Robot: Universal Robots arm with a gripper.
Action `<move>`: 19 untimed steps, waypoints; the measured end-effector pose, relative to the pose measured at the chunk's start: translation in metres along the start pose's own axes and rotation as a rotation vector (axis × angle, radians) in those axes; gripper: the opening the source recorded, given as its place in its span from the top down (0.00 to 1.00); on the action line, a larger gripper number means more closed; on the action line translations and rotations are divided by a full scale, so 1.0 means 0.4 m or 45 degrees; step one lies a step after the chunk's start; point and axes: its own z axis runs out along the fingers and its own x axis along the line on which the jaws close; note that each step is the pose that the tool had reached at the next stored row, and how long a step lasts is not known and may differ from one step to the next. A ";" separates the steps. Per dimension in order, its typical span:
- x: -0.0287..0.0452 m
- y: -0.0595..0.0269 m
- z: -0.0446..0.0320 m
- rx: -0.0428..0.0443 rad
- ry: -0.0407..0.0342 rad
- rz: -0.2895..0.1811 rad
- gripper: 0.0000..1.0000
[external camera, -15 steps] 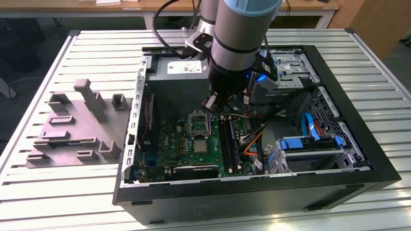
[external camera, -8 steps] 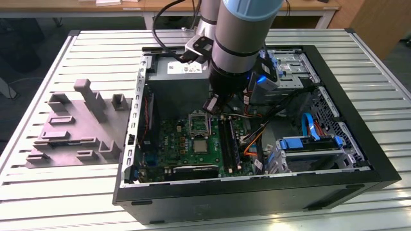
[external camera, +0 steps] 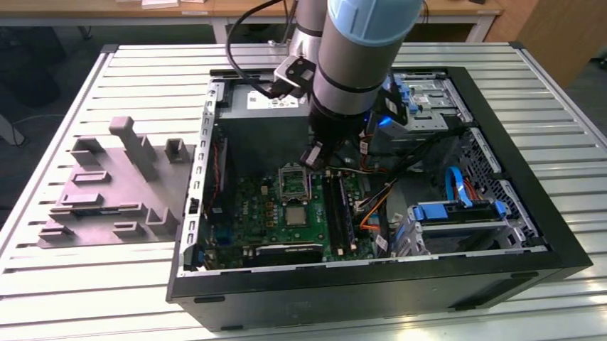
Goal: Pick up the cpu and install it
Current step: 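Close the cpu cover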
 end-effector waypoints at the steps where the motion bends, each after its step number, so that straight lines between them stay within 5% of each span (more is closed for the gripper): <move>1: 0.000 -0.002 0.004 -0.001 -0.0007 0.000 0.89; 7: 0.002 -0.007 0.030 -0.011 -0.0145 -0.001 0.89; 11: 0.004 -0.009 0.040 -0.029 -0.0384 -0.003 0.89; 19: 0.005 -0.010 0.050 -0.024 -0.0499 0.046 0.89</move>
